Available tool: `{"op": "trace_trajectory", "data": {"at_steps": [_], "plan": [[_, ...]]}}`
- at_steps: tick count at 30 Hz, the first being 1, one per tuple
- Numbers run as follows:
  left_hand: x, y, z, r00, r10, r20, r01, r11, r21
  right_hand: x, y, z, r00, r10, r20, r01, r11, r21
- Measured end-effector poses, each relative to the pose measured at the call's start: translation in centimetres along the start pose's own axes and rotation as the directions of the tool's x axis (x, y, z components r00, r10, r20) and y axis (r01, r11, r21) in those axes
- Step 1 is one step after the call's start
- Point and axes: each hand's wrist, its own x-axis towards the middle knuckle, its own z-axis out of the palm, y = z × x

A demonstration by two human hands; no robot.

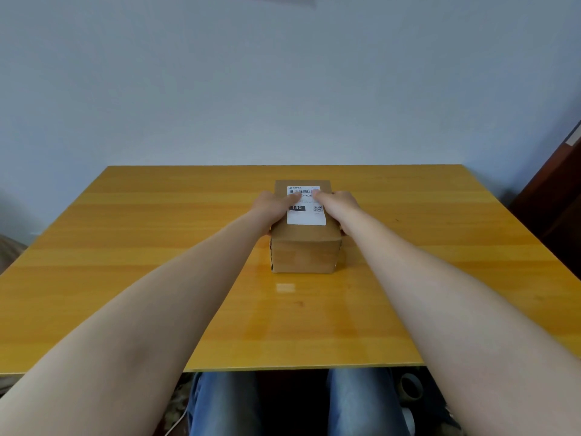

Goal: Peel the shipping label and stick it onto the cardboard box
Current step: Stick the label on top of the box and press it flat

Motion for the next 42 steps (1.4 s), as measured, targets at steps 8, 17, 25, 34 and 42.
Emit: {"op": "trace_trajectory", "data": {"at_steps": [8, 17, 25, 34, 42], "plan": [[-0.9, -0.2, -0.1, 0.999, -0.041, 0.018, 0.039, 0.995, 0.095, -0.9, 0.7, -0.6, 0.997, -0.061, 0.054, 0.060, 0.998, 0.004], [-2.5, -0.2, -0.8, 0.997, -0.042, 0.071, 0.036, 0.996, 0.084, -2.5, 1.1, -1.5, 0.992, -0.072, 0.102, 0.076, 0.997, -0.033], [-3.7, -0.4, -0.9, 0.996, -0.031, 0.085, 0.024, 0.996, 0.082, -3.2, 1.5, -1.7, 0.987, -0.105, 0.118, 0.111, 0.993, -0.044], [-5.0, -0.8, -1.3, 0.990, 0.034, 0.133, -0.048, 0.993, 0.104, -3.8, 1.9, -1.9, 0.981, -0.097, 0.165, 0.109, 0.992, -0.063], [-4.5, -1.7, -2.2, 0.973, 0.047, 0.225, -0.058, 0.997, 0.042, -4.6, 2.4, -2.8, 0.969, -0.087, 0.233, 0.099, 0.994, -0.039]]}}
